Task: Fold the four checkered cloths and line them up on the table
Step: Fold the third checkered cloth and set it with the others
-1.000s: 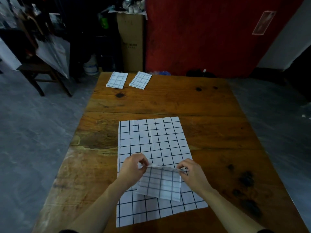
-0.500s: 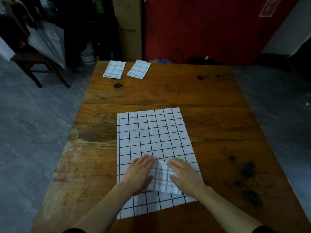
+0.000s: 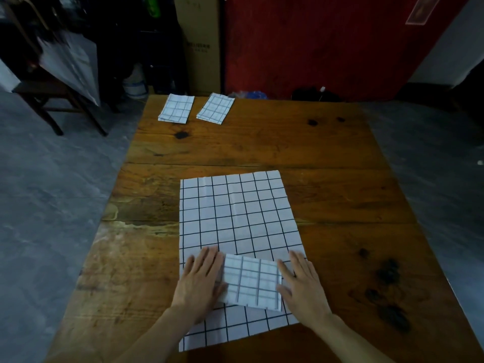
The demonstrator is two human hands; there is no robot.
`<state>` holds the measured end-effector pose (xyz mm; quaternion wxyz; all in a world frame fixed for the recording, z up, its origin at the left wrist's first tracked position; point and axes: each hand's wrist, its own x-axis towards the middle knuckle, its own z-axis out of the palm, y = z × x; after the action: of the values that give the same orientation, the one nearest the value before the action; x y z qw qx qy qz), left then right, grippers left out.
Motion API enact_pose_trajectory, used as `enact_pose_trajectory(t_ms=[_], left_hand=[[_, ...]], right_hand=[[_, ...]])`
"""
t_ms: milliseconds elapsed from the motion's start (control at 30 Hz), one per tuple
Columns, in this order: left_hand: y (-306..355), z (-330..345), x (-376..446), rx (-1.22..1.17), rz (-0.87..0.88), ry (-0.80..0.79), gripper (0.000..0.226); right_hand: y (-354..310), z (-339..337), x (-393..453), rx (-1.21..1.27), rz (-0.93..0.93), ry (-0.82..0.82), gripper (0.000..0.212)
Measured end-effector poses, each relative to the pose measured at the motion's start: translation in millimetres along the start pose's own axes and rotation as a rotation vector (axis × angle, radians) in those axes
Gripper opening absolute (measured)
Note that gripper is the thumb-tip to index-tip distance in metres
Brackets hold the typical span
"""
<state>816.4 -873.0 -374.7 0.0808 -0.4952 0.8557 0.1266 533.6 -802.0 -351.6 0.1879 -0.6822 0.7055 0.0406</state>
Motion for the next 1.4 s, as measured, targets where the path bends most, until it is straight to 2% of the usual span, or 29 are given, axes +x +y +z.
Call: enact_pose_trajectory(t_ms=[133, 300, 467, 600, 667, 767, 933, 1000, 1167, 1300, 1400], left_hand=[[7.0, -17.8, 7.8, -0.028, 0.007, 0.025, 0.06], [27.0, -35.1, 27.2, -0.123, 0.068, 0.04, 0.072], [28.6, -44.6, 44.2, 0.018, 0.05, -0.028, 0.065], [32.4, -57.6, 52.9, 0.041, 0.031, -0.127, 0.053], [33.7, -60.7, 51.4, 0.005, 0.035, -0.159, 0.042], [33.2, -69.3, 46.5, -0.092, 0.028, -0.174, 0.023], [23.6, -98.3, 39.7, -0.256, -0.029, -0.095, 0.017], [20.2, -110.4, 38.6, -0.31, -0.045, -0.029, 0.016], [18.6, -147.6, 41.6, -0.467, 0.032, 0.156, 0.008], [21.0, -162.9, 41.1, -0.505, 0.12, 0.296, 0.01], [24.6, -168.9, 40.0, -0.514, 0.162, 0.339, 0.011]], right_hand=[[-8.5, -7.8, 9.1, 0.049, -0.001, 0.026, 0.059], [-20.5, -14.5, 24.6, 0.036, -0.02, 0.04, 0.057], [-24.8, -20.9, 31.9, -0.005, -0.022, 0.029, 0.055], [-21.1, -25.1, 38.0, 0.014, -0.02, -0.013, 0.051], [-18.1, -26.2, 37.8, 0.028, -0.022, -0.041, 0.043], [-14.9, -35.6, 39.0, 0.09, -0.041, -0.012, 0.014], [-16.0, -65.3, 39.4, 0.417, -0.033, -0.048, 0.01], [-17.3, -78.6, 36.6, 0.495, -0.059, -0.014, 0.006], [-24.1, -114.8, 31.2, 0.559, -0.078, 0.16, 0.006], [-23.8, -134.0, 21.4, 0.566, -0.046, 0.28, 0.004], [-24.5, -142.8, 6.1, 0.577, -0.037, 0.335, 0.006]])
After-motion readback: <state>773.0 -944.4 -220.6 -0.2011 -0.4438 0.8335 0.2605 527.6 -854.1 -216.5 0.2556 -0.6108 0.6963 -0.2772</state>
